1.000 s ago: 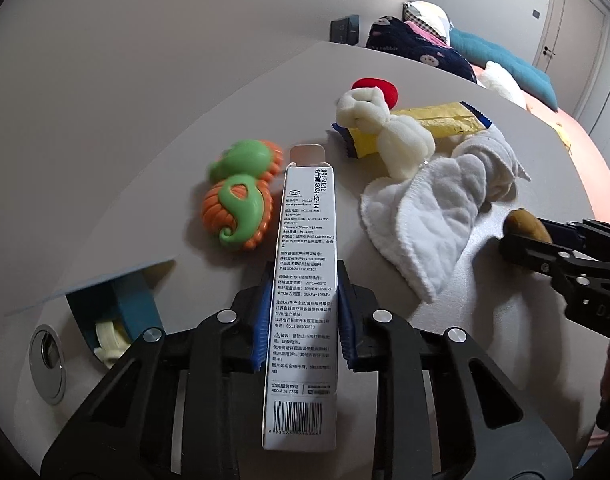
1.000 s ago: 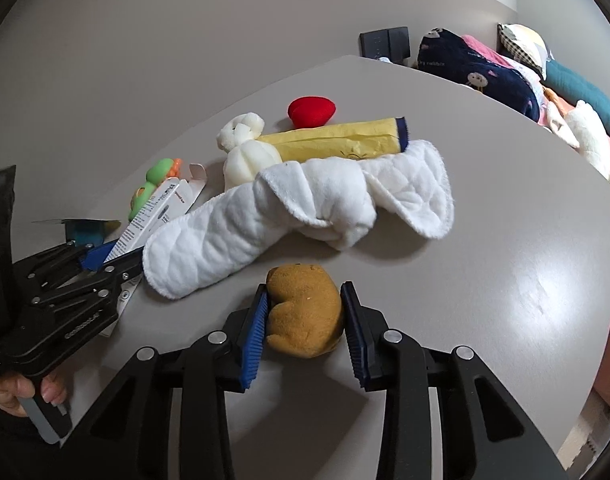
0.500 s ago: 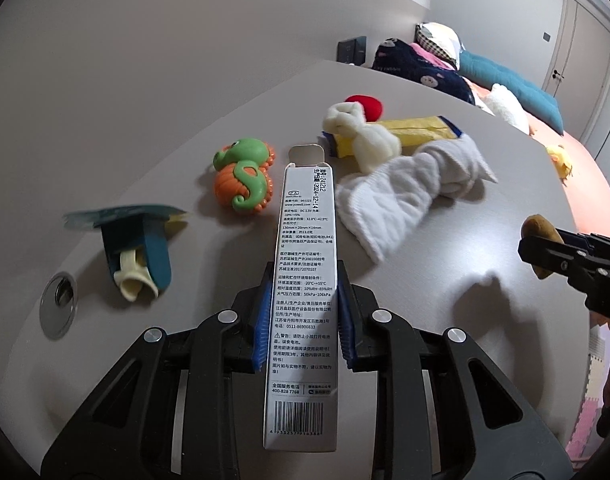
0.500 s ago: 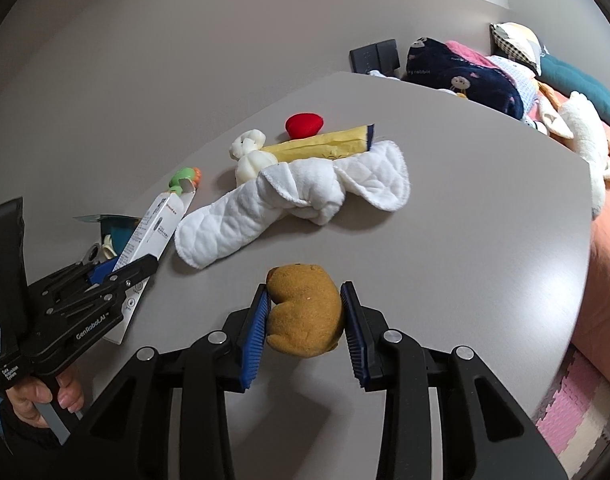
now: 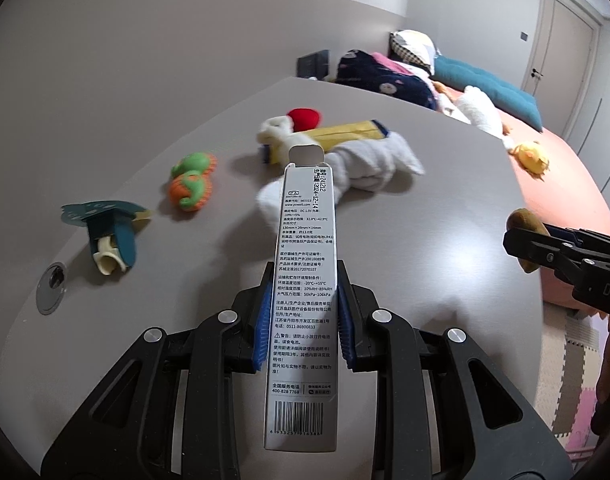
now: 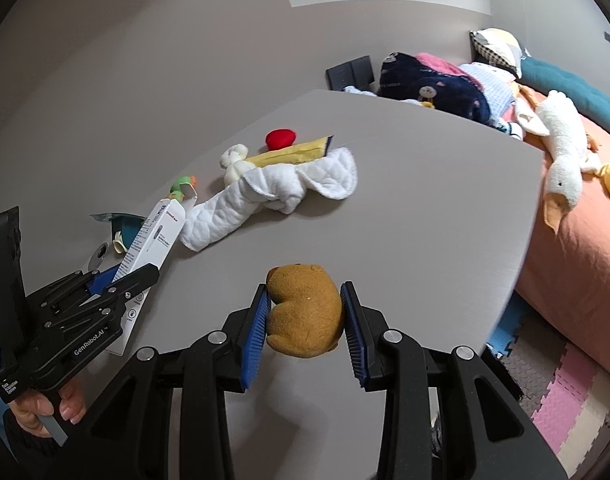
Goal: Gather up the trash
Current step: 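Carry the white box and brown plush bear toward the black bin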
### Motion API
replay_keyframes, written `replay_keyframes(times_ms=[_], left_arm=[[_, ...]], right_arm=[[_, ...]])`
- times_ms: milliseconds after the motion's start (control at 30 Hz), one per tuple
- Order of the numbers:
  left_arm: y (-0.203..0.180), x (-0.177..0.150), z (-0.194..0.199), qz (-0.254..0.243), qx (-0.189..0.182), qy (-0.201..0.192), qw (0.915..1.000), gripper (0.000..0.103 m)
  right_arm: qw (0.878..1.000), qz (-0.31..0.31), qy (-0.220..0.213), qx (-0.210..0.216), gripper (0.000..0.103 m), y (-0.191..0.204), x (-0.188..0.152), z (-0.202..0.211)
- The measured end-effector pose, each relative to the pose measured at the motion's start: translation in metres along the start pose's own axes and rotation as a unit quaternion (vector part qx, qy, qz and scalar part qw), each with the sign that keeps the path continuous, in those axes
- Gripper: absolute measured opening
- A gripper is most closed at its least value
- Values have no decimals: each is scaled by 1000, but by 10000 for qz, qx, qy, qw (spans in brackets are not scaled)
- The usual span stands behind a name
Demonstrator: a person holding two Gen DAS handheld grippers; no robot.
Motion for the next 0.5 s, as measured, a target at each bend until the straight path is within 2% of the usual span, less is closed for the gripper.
replay_keyframes(times_ms=[167,500], left_arm=[[-29,-1,1,-194,-140,-14,9997,27],[-77,0,1,-404,-398,-6,9984,27]], right_arm=[[9997,-16,-91,-235,38,-16,-6,18],[9987,-191,-226,-422,38,-46,-17,47]])
Point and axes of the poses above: each gripper's, at about its wrist camera, not at the fingertips, and z roughly against the way its jaws point, y to its left, x to its top, the point moved 8 cm from there along -z, roughly the way its jaws point, and after that the axes turned 8 degrees about z, right-handed, at the moved point
